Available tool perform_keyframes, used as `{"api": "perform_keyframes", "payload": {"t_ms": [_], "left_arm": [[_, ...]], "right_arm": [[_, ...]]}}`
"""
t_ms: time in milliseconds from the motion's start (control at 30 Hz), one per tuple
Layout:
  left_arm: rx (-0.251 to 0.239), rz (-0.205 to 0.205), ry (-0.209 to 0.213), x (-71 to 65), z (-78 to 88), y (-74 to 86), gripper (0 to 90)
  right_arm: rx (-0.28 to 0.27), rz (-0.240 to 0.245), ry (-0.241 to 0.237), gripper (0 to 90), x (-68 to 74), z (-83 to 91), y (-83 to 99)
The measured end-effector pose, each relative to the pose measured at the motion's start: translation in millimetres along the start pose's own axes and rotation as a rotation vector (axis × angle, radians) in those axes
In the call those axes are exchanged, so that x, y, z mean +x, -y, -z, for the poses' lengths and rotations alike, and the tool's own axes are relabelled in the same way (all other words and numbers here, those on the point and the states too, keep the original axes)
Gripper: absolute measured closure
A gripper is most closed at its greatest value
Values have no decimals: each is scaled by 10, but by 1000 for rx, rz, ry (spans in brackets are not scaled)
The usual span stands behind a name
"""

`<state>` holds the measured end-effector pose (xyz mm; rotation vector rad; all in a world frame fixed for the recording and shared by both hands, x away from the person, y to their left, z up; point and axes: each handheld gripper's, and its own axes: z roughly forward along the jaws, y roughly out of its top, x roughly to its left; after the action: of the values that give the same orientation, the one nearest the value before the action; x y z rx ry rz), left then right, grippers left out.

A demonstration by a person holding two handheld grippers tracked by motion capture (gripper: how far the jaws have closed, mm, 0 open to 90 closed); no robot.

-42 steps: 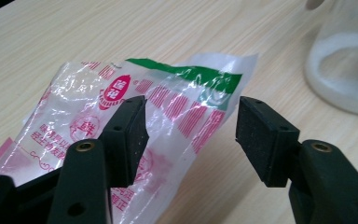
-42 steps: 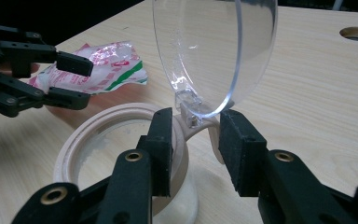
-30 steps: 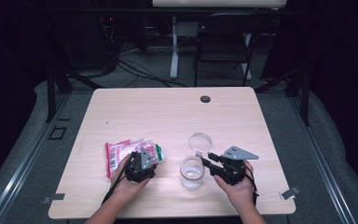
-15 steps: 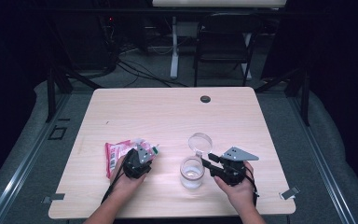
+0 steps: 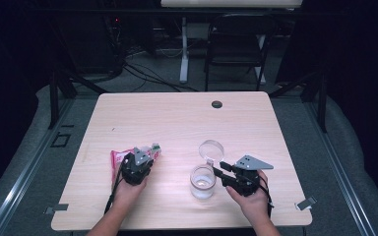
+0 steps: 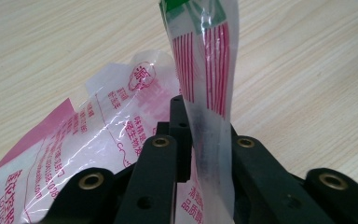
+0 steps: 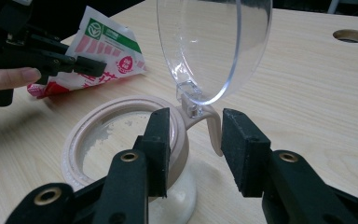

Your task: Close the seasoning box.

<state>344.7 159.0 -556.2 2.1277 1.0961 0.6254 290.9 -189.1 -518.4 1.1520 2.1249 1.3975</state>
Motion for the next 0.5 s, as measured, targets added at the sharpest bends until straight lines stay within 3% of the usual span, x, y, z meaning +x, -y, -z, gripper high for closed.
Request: {"api": "perform_keyframes", "payload": {"t_ms": [133, 500], "left_arm": [[-14, 24, 15, 47, 58, -11, 900], [-43, 78, 30, 143, 174, -15, 900]], "right_arm": [[0, 0, 1, 626, -8, 12, -1], [-9, -1, 5, 625, -12, 30, 2]]}}
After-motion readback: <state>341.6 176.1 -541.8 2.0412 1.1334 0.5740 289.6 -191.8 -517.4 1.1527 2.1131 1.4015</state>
